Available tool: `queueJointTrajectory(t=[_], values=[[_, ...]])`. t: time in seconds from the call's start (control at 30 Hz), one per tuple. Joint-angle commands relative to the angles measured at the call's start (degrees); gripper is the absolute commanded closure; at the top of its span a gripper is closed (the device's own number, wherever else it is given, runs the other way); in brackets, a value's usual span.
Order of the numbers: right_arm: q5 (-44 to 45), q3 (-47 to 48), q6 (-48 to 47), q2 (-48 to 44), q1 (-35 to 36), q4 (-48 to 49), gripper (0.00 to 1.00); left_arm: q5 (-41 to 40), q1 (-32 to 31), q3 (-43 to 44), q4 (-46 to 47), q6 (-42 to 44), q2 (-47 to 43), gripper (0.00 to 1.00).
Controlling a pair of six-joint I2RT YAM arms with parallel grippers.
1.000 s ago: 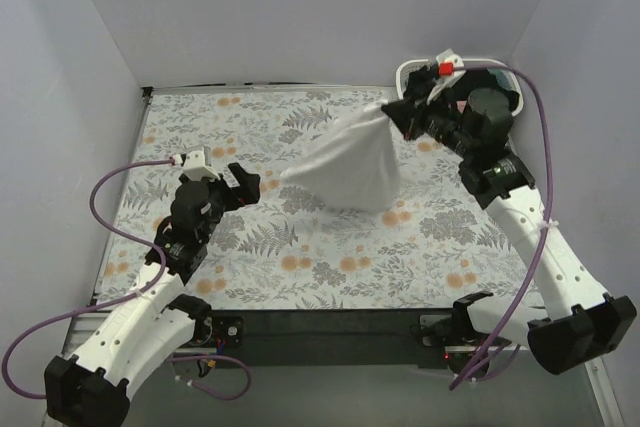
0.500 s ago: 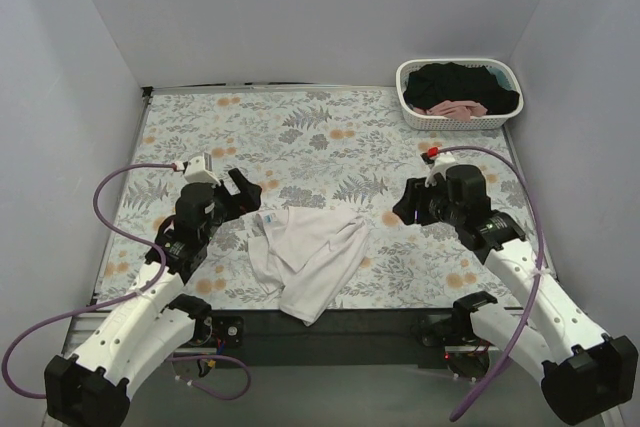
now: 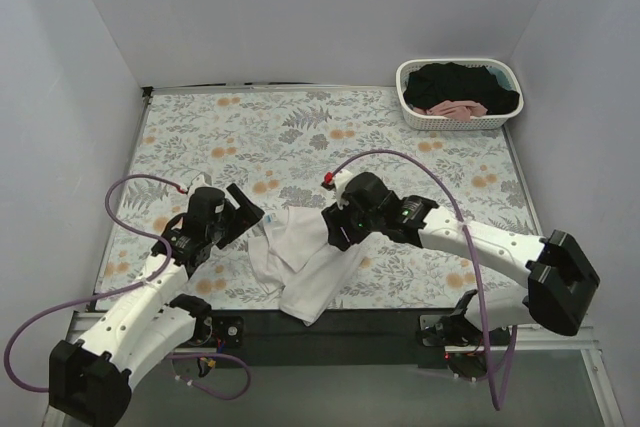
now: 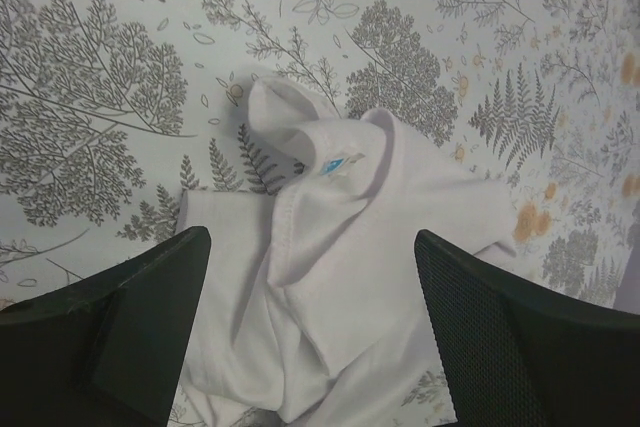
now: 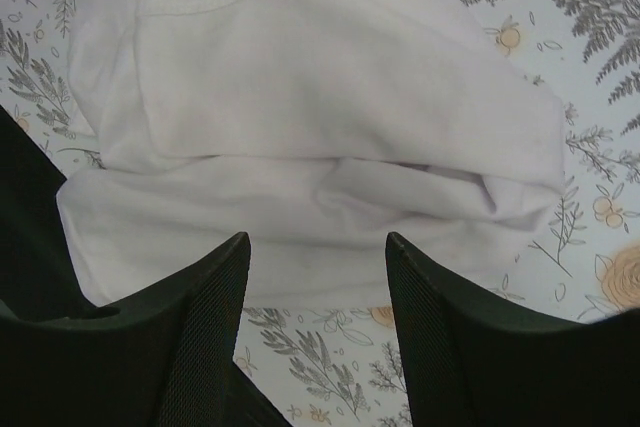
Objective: Fold and stack the t-shirts
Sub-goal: Flatten the tshirt out
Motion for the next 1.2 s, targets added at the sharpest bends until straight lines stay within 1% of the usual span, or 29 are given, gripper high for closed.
queueJointTrajectory(t=[0.0, 0.07, 0.13, 0.17, 0.23, 0.33, 0.43, 0.5, 0.53, 0.57, 0.67, 0.73, 0.77, 0.87, 1.03, 1.07, 1.17], values=[[5.38, 5.01, 0.62, 4.56, 2.51, 2.75, 0.36, 8.18, 0.27, -0.99, -0.79, -5.57, 0.41, 0.18], [5.99, 4.85, 2.46, 5.72, 2.77, 3.18, 0.37, 11.72, 0.27, -0.90, -0.97, -6.71, 1.81, 0.19], [9.06, 3.89, 3.26, 5.72, 2.77, 3.27, 0.37, 14.35, -0.08, -0.81, -1.41, -7.94, 2.87, 0.21], [10.12, 3.53, 3.52, 5.46, 2.68, 3.27, 0.37, 14.46, -0.69, -0.90, -1.58, -8.56, 3.05, 0.22], [12.57, 2.39, 3.35, 4.23, 2.59, 3.27, 0.37, 14.46, -1.48, -1.17, -2.02, -10.23, 3.05, 0.31], [13.91, 1.25, 3.00, 2.30, 2.59, 3.27, 0.37, 14.02, -3.33, -1.60, -2.37, -13.56, 3.14, 0.33], [14.96, -0.60, 3.09, 0.10, 2.59, 3.19, 0.37, 11.83, -7.10, -2.65, -3.08, -19.01, 3.22, 0.35], [15.84, -2.09, 3.61, -1.39, 2.59, 3.27, 0.36, 8.41, -12.28, -2.83, -3.60, -22.69, 3.57, 0.35], [16.01, -2.62, 3.61, -1.83, 2.68, 3.36, 0.36, 7.26, -14.39, -2.92, -4.22, -26.46, 3.84, 0.36], [16.10, -2.88, 3.53, -2.27, 2.60, 3.27, 0.36, 2.46, -18.24, -3.01, -4.66, -28.49, 4.19, 0.38], [16.72, -4.12, 3.18, -3.51, 2.51, 3.19, 0.36, -0.74, -22.22, -3.10, -6.07, -33.77, 6.12, 0.41], [16.90, -4.82, 2.74, -4.03, 2.59, 3.27, 0.36, -2.94, -23.46, -3.01, -6.07, -35.54, 8.05, 0.43], [16.90, -5.08, 2.56, -4.12, 2.42, 3.19, 0.36, -3.90, -24.59, -2.75, -6.07, -37.03, 8.67, 0.46], [16.81, -5.87, 2.30, -4.74, 2.42, 3.19, 0.36, -7.33, -26.18, -2.05, -5.28, -38.97, 10.52, 0.51], [17.33, -7.54, 2.12, -6.06, 2.15, 3.27, 0.36, -8.39, -28.64, -1.08, -3.52, -41.43, 14.73, 0.58], [17.42, -7.81, 2.03, -6.32, 1.98, 3.27, 0.36, -8.74, -29.60, -0.90, -3.52, -42.31, 15.43, 0.62], [17.25, -8.25, 2.12, -6.15, 1.89, 3.27, 0.36, -10.32, -31.63, -0.03, -4.48, -44.42, 15.18, 0.64]])
